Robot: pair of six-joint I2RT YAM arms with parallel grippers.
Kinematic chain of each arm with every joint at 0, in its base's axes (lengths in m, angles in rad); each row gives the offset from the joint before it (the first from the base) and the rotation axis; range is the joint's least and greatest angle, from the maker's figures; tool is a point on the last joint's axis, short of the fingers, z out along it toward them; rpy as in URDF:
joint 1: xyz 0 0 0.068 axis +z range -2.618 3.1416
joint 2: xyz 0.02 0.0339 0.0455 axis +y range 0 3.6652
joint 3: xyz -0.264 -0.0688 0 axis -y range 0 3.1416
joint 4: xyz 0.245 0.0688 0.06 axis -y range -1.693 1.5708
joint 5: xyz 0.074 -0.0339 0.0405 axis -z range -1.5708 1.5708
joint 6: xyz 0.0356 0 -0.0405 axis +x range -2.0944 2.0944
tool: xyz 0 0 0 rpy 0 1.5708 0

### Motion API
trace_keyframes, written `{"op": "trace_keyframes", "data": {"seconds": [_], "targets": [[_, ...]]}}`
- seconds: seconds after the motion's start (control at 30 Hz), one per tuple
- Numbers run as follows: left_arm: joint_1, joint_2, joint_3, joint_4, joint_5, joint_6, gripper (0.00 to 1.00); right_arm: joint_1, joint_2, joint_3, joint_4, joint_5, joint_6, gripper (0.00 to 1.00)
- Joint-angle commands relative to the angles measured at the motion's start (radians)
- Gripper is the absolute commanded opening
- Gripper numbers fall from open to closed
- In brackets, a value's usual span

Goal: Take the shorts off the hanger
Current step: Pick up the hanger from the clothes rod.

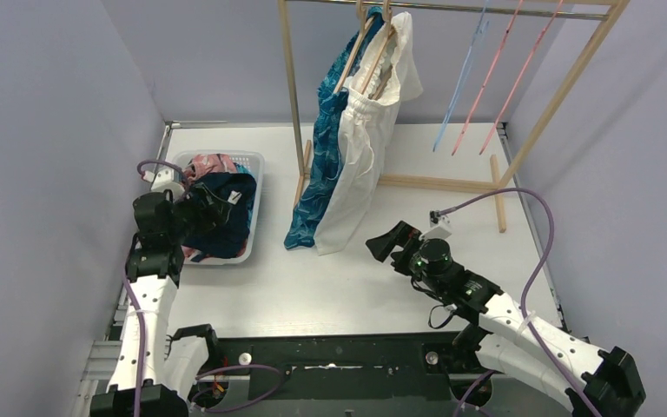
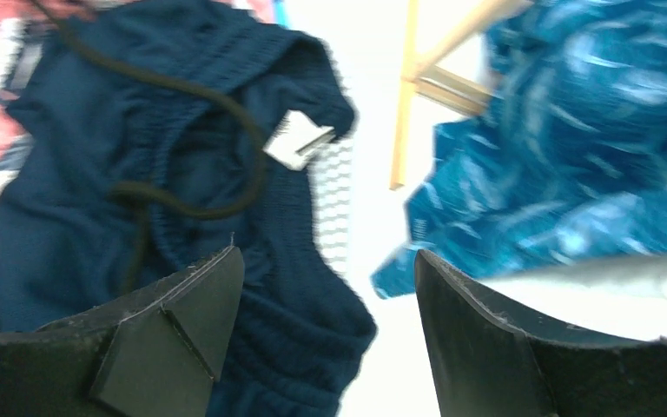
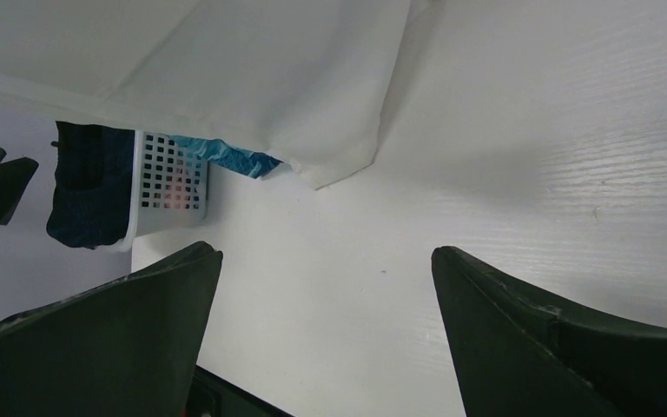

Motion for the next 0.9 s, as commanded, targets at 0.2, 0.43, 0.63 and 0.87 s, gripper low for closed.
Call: {"op": "trace_keyframes", "data": {"seconds": [0.2,0.43,0.63,0.87], "targets": [[-0.126,0.008,0.180,0.119,0.463,-0.118,0.71,0.090,-0.012,-0.068,0.164,0.164,-0.005,0.98],[-0.385,0.043,0.288,0.122,0.317,-0.113,0.69,0.089,0.011,-0.049,0.130,0.197,0.015,0.98],[-0.591,0.128,0.370,0.119,0.215,-0.118,0.68,0.088,0.014,-0.027,0.082,0.231,0.045,0.98],[-0.763,0.214,0.455,0.150,0.108,-0.117,0.66,0.086,0.002,-0.014,0.000,0.268,0.083,0.98]]}}
